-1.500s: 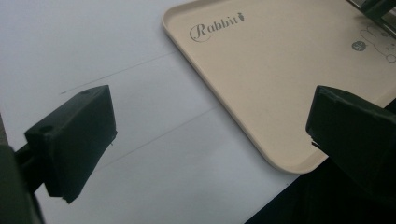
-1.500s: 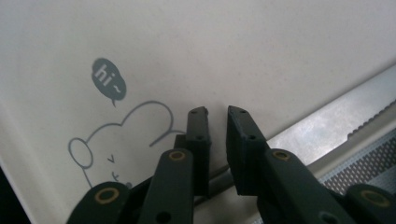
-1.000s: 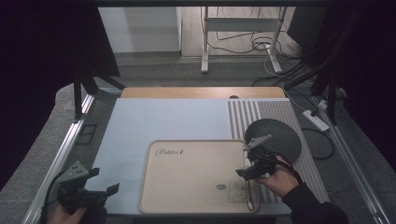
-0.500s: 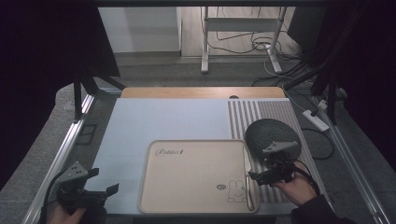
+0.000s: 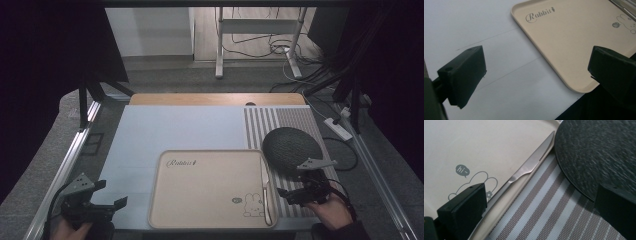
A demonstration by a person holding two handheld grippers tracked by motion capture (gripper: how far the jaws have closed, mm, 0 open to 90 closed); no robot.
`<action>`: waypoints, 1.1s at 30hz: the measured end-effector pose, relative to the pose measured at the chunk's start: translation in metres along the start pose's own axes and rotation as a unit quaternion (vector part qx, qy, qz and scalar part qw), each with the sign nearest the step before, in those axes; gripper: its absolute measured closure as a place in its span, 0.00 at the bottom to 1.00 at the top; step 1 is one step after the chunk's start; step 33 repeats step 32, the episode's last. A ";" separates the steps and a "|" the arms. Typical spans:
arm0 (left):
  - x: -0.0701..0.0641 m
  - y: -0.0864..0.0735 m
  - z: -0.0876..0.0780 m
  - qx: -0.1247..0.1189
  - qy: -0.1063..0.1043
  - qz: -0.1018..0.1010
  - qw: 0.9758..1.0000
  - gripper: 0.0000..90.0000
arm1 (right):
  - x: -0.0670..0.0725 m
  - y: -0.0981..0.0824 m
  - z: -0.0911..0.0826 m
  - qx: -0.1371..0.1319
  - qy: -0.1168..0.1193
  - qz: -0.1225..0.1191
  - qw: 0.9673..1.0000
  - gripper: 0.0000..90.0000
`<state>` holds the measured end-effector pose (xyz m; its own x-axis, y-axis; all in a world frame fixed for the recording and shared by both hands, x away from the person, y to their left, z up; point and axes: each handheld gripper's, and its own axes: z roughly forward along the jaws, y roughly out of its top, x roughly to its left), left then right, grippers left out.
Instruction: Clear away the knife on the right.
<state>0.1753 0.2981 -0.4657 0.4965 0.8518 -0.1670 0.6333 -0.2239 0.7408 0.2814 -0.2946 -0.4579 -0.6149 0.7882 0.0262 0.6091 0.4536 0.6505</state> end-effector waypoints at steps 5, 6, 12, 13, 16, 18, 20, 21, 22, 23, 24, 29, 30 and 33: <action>0.000 0.000 0.000 0.000 0.000 -0.001 1.000 0.03 | -0.002 -0.004 -0.011 -0.025 -0.006 0.010 1.000 0.00; 0.000 0.000 0.000 -0.001 0.000 -0.001 1.000 0.03 | -0.002 -0.004 -0.012 -0.025 -0.009 0.009 1.000 0.00; 0.001 0.000 0.000 -0.001 0.000 -0.002 1.000 0.03 | -0.003 -0.008 -0.020 -0.033 -0.016 0.009 0.999 0.00; 0.001 0.000 0.000 -0.001 0.000 -0.002 1.000 0.03 | -0.003 -0.009 -0.022 -0.034 -0.018 0.010 0.999 0.00; 0.001 0.000 0.000 -0.001 0.000 -0.003 1.000 0.03 | -0.003 -0.012 -0.026 -0.039 -0.025 0.014 0.999 0.00; 0.001 0.000 0.000 0.000 -0.001 -0.002 1.000 0.03 | -0.003 -0.014 -0.029 -0.042 -0.029 0.016 0.999 0.00; 0.001 0.000 0.000 0.000 0.000 -0.003 1.000 0.03 | -0.003 -0.015 -0.032 -0.042 -0.030 0.020 0.998 0.00; 0.001 -0.001 0.000 -0.001 0.000 -0.004 1.000 0.03 | -0.003 -0.015 -0.032 -0.042 -0.030 0.020 0.998 0.00; 0.001 -0.001 0.000 -0.001 0.000 -0.004 1.000 0.03 | -0.004 -0.016 -0.033 -0.043 -0.030 0.022 0.998 0.00; 0.001 -0.001 -0.001 -0.001 -0.001 -0.005 1.000 0.03 | -0.004 -0.018 -0.036 -0.048 -0.030 0.026 0.998 0.00; 0.001 -0.001 -0.001 -0.001 -0.001 -0.005 1.000 0.03 | -0.004 -0.019 -0.037 -0.048 -0.030 0.027 0.998 0.00; 0.001 -0.001 -0.001 -0.001 -0.001 -0.005 1.000 0.03 | -0.004 -0.022 -0.041 -0.050 -0.031 0.031 0.998 0.00; 0.001 -0.001 0.000 -0.002 -0.001 -0.006 1.000 0.03 | -0.004 -0.022 -0.041 -0.050 -0.031 0.031 0.998 0.00; 0.001 0.000 0.000 0.000 -0.001 -0.005 1.000 0.03 | -0.004 -0.022 -0.041 -0.049 -0.032 0.029 0.998 0.00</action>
